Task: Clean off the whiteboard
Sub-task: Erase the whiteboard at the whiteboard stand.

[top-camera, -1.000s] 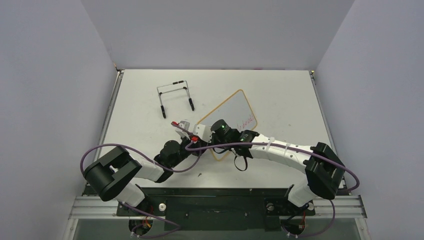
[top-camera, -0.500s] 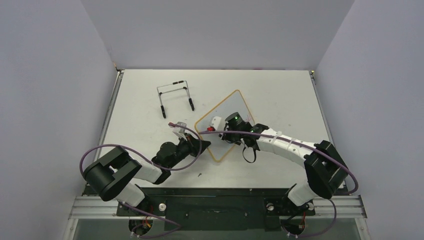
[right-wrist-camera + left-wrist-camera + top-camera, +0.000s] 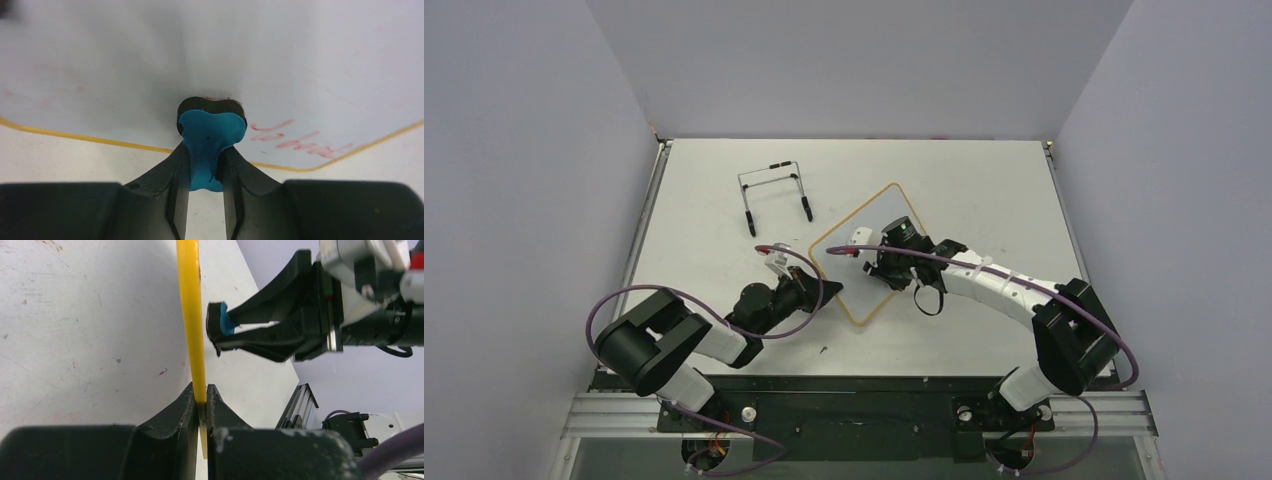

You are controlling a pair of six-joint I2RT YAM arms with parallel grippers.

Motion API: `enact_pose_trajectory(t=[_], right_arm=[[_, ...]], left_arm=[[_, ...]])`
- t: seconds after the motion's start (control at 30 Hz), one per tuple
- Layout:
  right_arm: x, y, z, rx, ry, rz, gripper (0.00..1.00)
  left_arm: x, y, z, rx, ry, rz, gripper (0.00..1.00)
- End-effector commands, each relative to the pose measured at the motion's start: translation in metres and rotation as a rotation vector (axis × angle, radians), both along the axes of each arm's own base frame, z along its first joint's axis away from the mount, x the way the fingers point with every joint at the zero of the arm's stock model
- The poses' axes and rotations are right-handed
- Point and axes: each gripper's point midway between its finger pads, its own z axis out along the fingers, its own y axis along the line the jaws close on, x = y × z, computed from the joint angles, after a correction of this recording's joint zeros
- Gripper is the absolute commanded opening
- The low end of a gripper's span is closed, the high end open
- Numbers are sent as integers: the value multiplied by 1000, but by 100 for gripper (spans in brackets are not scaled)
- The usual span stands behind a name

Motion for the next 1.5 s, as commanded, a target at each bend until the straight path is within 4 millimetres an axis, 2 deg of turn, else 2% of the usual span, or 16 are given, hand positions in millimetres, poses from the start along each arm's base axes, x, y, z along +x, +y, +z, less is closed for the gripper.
enact_pose_trajectory(t=[0.0,0.1,0.23,0.27,0.43,0.57,0.73,0.8,0.87,1.0,1.07,1.13,1.2,1.23,1.4,1.47], right_arm=[[-28,37,11,67,54,152,0],[-32,41,14,103,68,159,0],[3,23,4,100,70,-11,0],[11,13,-5,86,86,-58,0],[25,2,-17,81,115,-156,0],[14,6,-25,80,184,-124,0],[-30,37,-17,156,307,87,0],[-37,49,-8,174,296,122,0],[-23,56,0,183,230,67,0],[26,37,-3,173,139,-177,0],[39,24,-8,160,123,-253,0],[42,14,-11,160,131,-286,0],[36,11,-15,159,169,-261,0],[27,17,-15,169,202,-198,0],[-38,39,-24,131,372,73,0],[-53,46,-20,134,379,143,0]], left_arm=[[1,1,59,-164,-110,-11,0],[1,5,57,-152,-85,-2,0],[-2,9,55,-146,-64,-19,0],[-3,9,54,-144,-61,-24,0],[-8,12,48,-130,-57,-36,0],[-8,12,46,-116,-59,-44,0],[-6,12,43,-106,-56,-49,0],[-7,11,43,-106,-56,-55,0],[-7,11,43,-107,-56,-61,0],[-8,9,44,-112,-55,-75,0],[-9,9,43,-111,-54,-79,0],[-10,9,42,-111,-52,-79,0],[-10,8,43,-111,-52,-82,0],[-9,8,43,-111,-52,-83,0],[-9,8,43,-112,-54,-85,0],[-9,9,43,-112,-54,-84,0]])
